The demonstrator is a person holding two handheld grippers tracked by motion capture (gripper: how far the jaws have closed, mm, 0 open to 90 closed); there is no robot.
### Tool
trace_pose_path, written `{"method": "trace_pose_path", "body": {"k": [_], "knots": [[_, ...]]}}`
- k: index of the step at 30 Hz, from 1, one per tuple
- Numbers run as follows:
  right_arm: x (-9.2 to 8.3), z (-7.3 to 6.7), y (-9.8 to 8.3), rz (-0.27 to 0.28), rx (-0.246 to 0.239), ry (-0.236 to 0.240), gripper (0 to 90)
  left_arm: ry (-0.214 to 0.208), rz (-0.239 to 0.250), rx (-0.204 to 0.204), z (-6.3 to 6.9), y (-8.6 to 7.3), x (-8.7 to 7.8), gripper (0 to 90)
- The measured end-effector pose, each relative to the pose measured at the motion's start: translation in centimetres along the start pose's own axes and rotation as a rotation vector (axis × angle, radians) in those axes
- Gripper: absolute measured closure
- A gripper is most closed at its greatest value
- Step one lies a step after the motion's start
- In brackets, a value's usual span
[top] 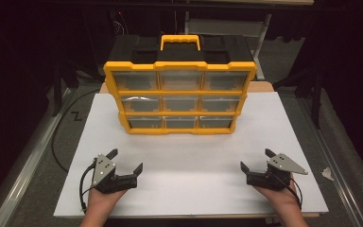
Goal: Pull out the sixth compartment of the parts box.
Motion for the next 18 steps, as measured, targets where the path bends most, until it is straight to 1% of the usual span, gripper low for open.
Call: {"method": "trace_pose_path", "body": {"k": [3,4,6,10,18], "knots": [[-0.1,0.0,-0.1,0.0,-0.002,-0.002,0.9,-0.001,-0.003,-0.003,0.0,-0.1,0.0,0.7],[-0.1,0.1,-0.1,0.0,0.005,-0.005,1.0,0.0,-0.003,-0.005,0.0,-0.1,0.0,0.7],[-0.1,0.1,-0.1,0.001,0.005,-0.004,1.0,0.004,0.001,-0.006,0.0,-0.1,-0.1,0.7],[0.2,0.1,0.0,0.002,0.002,-0.005,1.0,0.013,0.005,-0.004,-0.2,-0.1,-0.2,0.7],[0.9,-0.3,0.4,0.008,-0.005,0.001,1.0,0.011,-0.002,-0.005,-0.1,-0.3,-0.2,0.7]]}}
Point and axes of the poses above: each handheld gripper's, and its own axes: x roughly forward along the jaws, y roughly out of its top, z roughly to its right, the point moved 4 cm from there along x, roughly forward along the jaws, and after that the axes turned 1 degree about -y, right-handed, at the moved point
